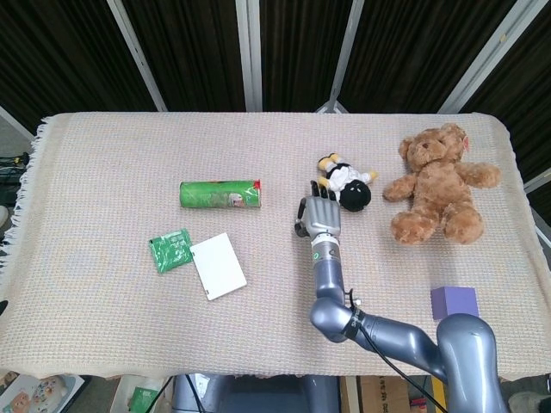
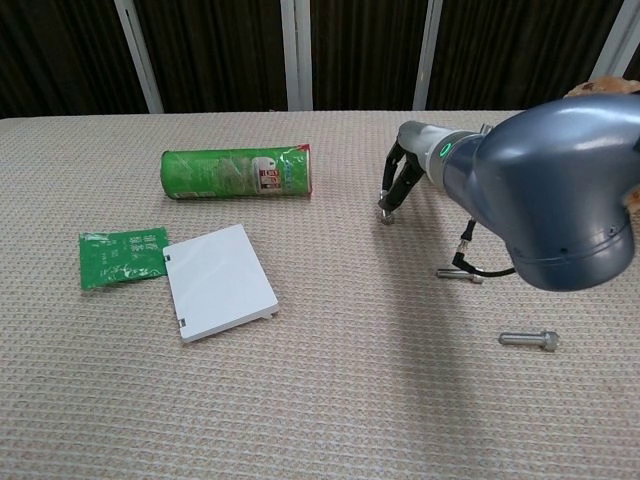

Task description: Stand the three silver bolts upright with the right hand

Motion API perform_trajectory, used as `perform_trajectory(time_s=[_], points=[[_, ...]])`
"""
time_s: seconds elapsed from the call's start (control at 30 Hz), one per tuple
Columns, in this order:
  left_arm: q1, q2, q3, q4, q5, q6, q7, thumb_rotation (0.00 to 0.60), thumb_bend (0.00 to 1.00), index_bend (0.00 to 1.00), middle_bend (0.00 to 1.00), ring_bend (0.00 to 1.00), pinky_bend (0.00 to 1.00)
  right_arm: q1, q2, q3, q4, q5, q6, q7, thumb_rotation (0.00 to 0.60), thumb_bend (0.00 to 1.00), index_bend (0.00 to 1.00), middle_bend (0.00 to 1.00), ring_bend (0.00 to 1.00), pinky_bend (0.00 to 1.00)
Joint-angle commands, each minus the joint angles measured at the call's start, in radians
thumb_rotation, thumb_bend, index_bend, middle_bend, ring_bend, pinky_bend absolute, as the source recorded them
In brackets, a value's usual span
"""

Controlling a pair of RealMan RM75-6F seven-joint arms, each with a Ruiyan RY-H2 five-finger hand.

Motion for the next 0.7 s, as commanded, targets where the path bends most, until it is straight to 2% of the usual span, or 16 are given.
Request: perform_trajectory(time_s=[0.03, 0.7], points=[[0.0, 0.0, 0.0, 0.0, -0.001, 0.0, 0.0, 0.6, 0.12, 0.17, 0.05, 0.0, 0.17, 0.001, 0.002, -0.002, 0.0, 0.003, -0.001, 0.0, 0.6, 0.38, 0.61, 0.03, 0.04, 0.09], [0.002, 0.001, 0.0, -0.001, -0.001, 0.001, 0.0, 0.6, 0.12, 0.17, 0.05, 0.0, 0.17, 0.016, 0.022, -0.014, -0.01, 0.028, 0.0, -0.002, 0.6, 0.38, 0.61, 0.03, 0.04, 0.09]])
